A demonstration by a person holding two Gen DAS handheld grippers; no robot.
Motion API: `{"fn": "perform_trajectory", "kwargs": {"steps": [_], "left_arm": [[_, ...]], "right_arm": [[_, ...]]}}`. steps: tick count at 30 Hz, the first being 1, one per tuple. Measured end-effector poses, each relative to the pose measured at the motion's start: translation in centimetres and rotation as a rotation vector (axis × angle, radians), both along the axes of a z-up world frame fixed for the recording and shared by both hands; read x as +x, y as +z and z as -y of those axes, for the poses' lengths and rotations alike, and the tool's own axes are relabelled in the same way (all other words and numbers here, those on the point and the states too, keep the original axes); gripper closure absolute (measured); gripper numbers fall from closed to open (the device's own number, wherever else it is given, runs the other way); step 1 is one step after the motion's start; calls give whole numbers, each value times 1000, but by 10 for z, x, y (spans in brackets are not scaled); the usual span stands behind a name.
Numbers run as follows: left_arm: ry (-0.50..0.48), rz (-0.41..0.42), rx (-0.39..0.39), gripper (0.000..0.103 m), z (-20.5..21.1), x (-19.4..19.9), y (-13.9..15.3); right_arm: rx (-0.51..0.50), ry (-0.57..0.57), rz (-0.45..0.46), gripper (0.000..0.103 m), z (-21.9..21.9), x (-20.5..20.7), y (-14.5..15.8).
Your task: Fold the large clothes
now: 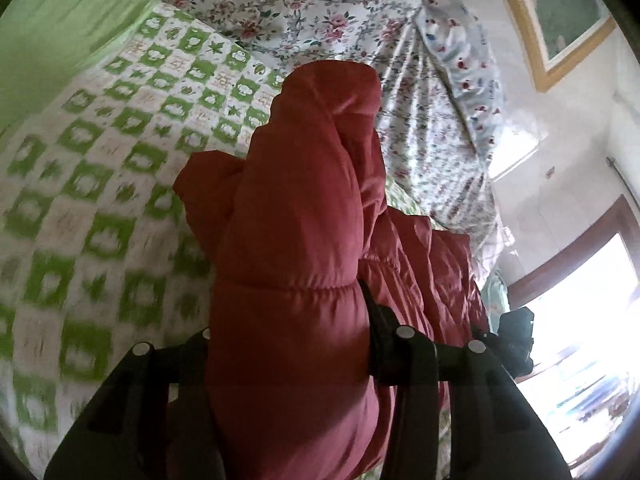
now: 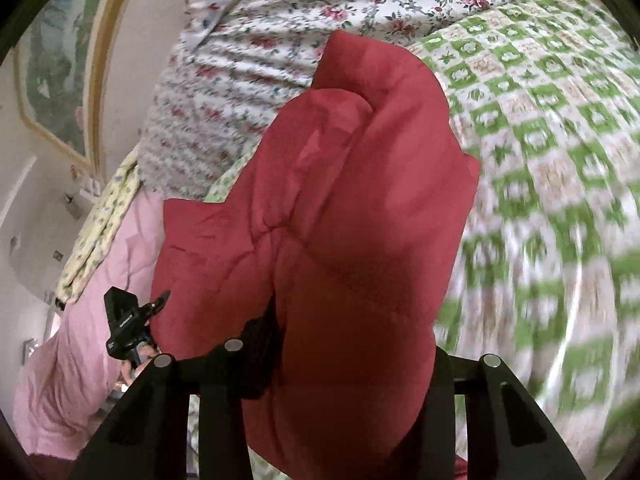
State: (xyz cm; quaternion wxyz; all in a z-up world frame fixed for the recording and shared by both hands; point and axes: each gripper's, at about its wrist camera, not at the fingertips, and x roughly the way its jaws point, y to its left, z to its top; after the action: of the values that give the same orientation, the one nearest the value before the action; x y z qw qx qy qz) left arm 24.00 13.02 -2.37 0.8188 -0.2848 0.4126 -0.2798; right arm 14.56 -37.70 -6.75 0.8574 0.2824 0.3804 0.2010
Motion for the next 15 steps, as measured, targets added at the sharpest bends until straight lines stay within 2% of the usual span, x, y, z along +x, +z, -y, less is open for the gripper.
{"fn": "perform_trajectory", "kwargs": {"steps": [8,15], "left_arm": [[11,-16,-61,61,-23,-59,-16],[29,-31,-11,61,-28,-65,-34]], "right_arm": [[58,19,5,61,-9,-48,-18],[120,-34,-15,60,5,-54,-44]]}}
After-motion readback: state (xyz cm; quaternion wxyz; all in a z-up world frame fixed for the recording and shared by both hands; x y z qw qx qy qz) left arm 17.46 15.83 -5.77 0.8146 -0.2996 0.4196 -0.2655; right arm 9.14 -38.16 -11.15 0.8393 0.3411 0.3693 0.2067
